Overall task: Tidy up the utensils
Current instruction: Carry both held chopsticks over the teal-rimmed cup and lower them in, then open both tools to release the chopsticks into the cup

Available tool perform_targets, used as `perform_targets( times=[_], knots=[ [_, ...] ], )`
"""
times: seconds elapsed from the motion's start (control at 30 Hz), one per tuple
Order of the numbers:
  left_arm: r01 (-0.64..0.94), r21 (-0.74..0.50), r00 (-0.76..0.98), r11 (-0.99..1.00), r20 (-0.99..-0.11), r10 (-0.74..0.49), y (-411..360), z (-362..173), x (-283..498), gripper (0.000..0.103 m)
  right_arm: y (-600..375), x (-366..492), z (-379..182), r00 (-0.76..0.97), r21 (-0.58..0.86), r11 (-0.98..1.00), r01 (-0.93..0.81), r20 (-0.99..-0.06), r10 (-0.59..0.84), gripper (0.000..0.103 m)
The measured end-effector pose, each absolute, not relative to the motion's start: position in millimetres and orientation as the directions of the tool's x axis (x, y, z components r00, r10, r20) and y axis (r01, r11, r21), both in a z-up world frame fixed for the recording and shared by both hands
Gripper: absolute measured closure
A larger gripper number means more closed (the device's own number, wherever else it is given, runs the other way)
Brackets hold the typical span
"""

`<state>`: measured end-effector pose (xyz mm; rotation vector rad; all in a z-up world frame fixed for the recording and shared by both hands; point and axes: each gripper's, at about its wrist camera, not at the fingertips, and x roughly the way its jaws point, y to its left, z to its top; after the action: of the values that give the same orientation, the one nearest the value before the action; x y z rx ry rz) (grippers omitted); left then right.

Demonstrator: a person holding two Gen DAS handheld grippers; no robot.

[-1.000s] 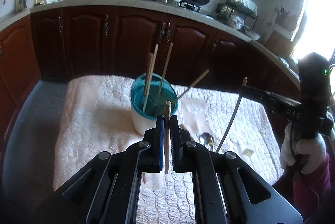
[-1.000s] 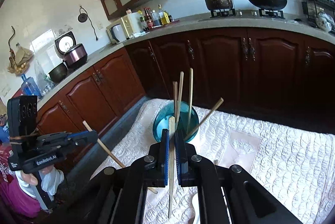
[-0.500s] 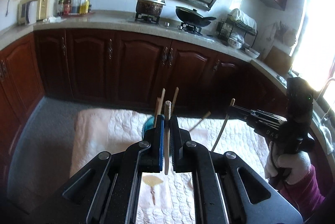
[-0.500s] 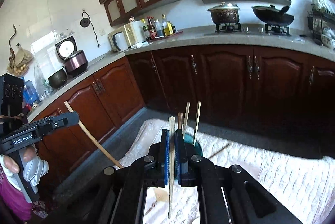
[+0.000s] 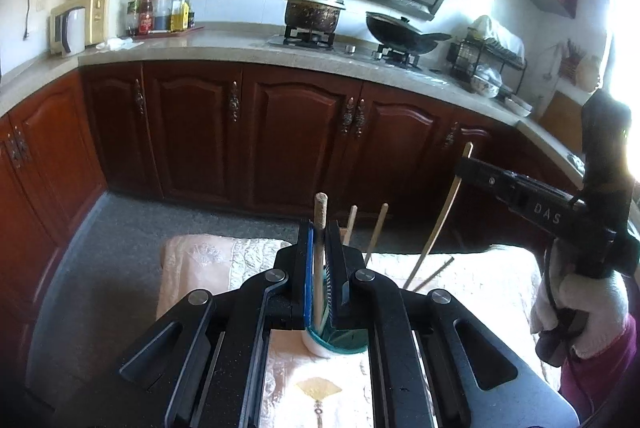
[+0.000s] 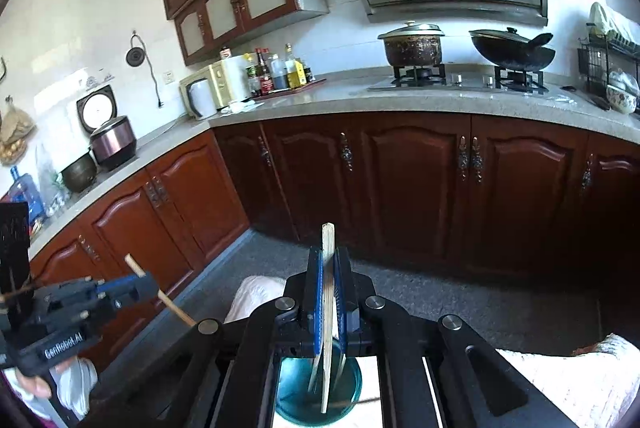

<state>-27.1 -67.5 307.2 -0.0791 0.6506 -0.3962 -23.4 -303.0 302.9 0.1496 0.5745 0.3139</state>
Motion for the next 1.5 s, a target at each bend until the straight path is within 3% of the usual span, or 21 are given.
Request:
perform_targets(
  times=[0.23, 0.87, 0.9, 0.97, 1.07, 1.37, 1.5],
  knots=[
    [0.337, -0.205, 0.704, 0.919, -0.593, -0.39, -78.2, 293.9, -3.6, 0.099, -303.8, -0.1, 282.3, 0.793, 0.197, 0.956, -0.218, -0.535, 0.291, 0.098],
    [0.305, -0.174, 0.634, 0.937, -0.697, -0.335, -105.8, 231.7, 14.8, 0.099, -308.8, 17.8, 197.7, 0.655, 0.284, 0.937, -0.206, -0.671, 0.347, 0.098],
    [0.298, -0.176, 0.635, 0.938, -0.697, -0.333, -104.7, 231.3, 15.5, 0.099, -310.6, 18.3, 197.3, 0.652, 0.291, 0.935, -0.201, -0.673, 0.349, 0.097],
    [0.285, -0.191, 0.635, 0.939, -0.697, -0.334, -102.9, 232.0, 17.2, 0.099, -313.6, 17.9, 196.0, 0.638, 0.31, 0.93, -0.197, -0.68, 0.362, 0.086],
    [0.276, -0.206, 0.63, 0.939, -0.699, -0.338, -100.4, 232.2, 16.7, 0.094, -316.9, 11.2, 194.3, 0.639, 0.313, 0.93, -0.194, -0.679, 0.362, 0.083],
    [0.283, -0.189, 0.64, 0.94, -0.693, -0.332, -101.4, 232.5, 1.6, 0.06, -315.0, -9.2, 199.5, 0.648, 0.291, 0.935, -0.202, -0.676, 0.35, 0.076],
    [0.28, -0.168, 0.661, 0.945, -0.681, -0.316, -100.8, 235.3, -8.9, 0.055, -314.4, -25.6, 210.0, 0.668, 0.274, 0.938, -0.214, -0.659, 0.345, 0.073]
  ],
)
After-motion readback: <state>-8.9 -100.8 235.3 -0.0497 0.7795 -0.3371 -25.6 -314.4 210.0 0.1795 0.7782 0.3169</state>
